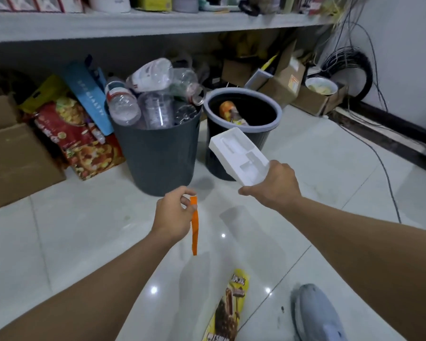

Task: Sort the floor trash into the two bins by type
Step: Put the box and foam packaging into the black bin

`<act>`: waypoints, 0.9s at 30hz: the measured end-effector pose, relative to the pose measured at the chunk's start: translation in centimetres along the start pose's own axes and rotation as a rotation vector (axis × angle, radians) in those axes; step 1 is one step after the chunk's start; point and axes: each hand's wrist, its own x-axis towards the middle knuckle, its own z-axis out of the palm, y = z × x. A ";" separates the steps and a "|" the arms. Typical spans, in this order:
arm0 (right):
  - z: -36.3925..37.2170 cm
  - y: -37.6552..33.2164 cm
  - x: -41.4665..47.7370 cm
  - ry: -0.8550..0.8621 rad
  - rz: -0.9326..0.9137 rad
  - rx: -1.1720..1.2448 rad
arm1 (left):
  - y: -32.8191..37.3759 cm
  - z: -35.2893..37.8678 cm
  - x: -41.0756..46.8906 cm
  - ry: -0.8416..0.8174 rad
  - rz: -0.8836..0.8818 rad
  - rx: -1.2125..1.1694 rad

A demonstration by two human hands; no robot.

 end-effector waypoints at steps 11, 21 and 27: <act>-5.0 0.1 14.6 0.058 0.025 0.065 | 8.4 3.0 10.7 0.037 0.058 -0.060; -5.7 -0.5 24.8 0.021 0.062 0.164 | 12.6 6.0 17.1 0.116 0.045 -0.076; -4.1 -1.0 28.6 0.036 -0.018 0.221 | 14.7 6.2 21.1 0.131 0.065 -0.115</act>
